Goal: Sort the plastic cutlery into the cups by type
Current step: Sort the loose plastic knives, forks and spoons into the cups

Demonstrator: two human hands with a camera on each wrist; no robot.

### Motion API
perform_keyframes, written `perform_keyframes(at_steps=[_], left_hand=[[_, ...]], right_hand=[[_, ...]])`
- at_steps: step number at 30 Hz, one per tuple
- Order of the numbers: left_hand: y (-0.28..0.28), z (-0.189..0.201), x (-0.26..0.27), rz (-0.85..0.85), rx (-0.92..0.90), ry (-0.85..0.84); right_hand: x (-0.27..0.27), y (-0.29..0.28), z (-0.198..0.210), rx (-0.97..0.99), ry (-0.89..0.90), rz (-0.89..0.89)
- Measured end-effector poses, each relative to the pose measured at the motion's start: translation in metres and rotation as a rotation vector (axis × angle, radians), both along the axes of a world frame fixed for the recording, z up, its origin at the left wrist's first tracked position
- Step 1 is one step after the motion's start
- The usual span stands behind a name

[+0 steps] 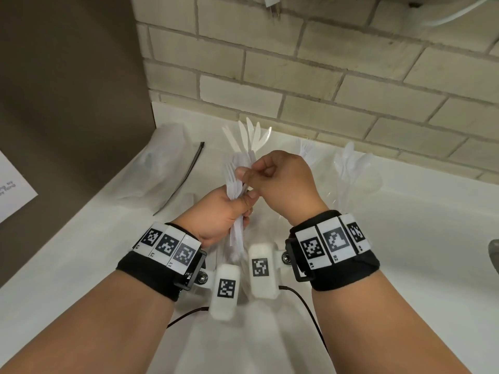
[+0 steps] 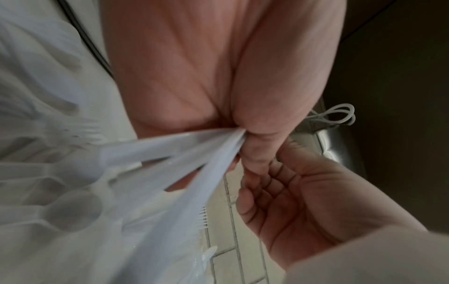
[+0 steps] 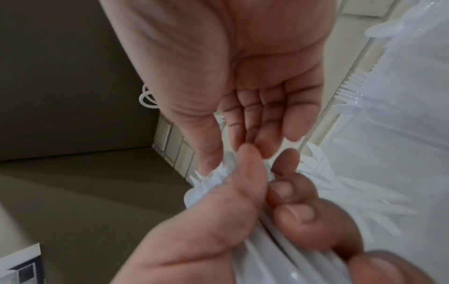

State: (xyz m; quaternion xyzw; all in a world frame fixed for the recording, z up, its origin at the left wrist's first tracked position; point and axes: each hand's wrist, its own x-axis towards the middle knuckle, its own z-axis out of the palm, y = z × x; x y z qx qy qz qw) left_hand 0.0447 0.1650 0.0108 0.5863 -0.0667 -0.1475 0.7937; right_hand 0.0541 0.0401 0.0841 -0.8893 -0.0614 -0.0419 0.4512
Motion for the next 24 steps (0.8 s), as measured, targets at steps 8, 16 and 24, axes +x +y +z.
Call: perform_keyframes(at_steps=[8,16,24], left_hand=[[-0.002,0.001,-0.002,-0.046,-0.077,0.008],[0.000,-0.001,-0.002,-0.004,-0.030,0.012],[-0.001,0.000,0.000,0.079,0.103,-0.038]], right_hand=[[0.001,0.000,-0.006,-0.015,-0.179,-0.080],[-0.001,-0.009,0.024,0.462,-0.333,-0.139],[0.006,-0.009,0.008,-0.064,-0.164,0.011]])
